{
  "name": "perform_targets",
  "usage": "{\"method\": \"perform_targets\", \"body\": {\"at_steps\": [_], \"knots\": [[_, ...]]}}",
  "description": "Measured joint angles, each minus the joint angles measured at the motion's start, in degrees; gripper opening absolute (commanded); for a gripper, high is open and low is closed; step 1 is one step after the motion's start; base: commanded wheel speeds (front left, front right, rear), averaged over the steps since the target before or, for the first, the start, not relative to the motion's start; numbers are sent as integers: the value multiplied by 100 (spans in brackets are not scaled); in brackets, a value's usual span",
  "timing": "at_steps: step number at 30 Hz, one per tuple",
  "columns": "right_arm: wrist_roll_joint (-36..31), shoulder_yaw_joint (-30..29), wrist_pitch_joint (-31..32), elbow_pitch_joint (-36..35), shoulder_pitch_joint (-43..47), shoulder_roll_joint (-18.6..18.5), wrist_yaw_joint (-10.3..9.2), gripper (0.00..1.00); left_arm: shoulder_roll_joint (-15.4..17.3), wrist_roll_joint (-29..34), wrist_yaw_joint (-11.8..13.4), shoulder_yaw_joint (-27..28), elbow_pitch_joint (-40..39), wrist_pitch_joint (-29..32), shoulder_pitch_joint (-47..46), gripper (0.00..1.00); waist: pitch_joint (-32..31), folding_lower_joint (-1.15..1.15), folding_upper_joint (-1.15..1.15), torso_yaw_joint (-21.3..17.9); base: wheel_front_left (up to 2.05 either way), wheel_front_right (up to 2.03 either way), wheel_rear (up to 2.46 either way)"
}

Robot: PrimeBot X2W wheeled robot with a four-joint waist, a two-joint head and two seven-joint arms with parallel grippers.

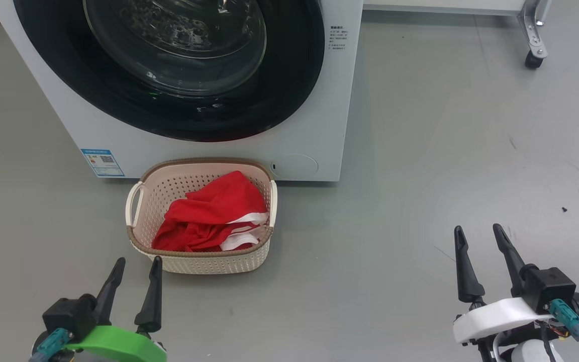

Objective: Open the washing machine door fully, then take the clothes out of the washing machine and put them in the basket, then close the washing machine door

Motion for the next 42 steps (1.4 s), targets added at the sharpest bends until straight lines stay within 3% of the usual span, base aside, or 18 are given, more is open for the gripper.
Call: {"method": "perform_targets", "body": {"at_steps": [12,13,24,42], "knots": [[0,-34,0,1,1,30,42,100,32,-134,0,1,23,0,1,100,-68,0,0,0,0,0,0],[0,-34,0,1,2,30,42,0,34,-143,0,9,19,0,1,0,-72,0,0,2,0,0,0],[218,-15,18,314,202,121,44,0,-124,-363,0,-18,278,80,143,0,-84,0,0,-13,0,0,0],[1871,-237,410,314,186,121,191,0,-193,-1549,0,281,189,441,143,0,-127,0,0,-69,0,0,0]]}}
